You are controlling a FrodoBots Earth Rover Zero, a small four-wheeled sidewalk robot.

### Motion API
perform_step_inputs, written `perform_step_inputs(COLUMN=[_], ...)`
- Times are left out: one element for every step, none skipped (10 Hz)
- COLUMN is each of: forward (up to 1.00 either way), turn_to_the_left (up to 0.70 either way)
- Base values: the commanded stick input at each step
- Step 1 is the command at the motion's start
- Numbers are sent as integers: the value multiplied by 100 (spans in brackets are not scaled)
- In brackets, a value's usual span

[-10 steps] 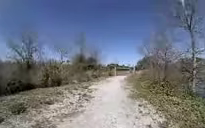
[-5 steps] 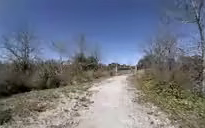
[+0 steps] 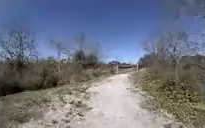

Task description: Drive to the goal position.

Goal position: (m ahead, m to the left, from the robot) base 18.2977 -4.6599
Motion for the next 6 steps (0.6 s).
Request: perform_step_inputs(forward=[70,70,70,70,70,70], turn_to_the_left=[-1,-19,-35,-35,-35,-35])
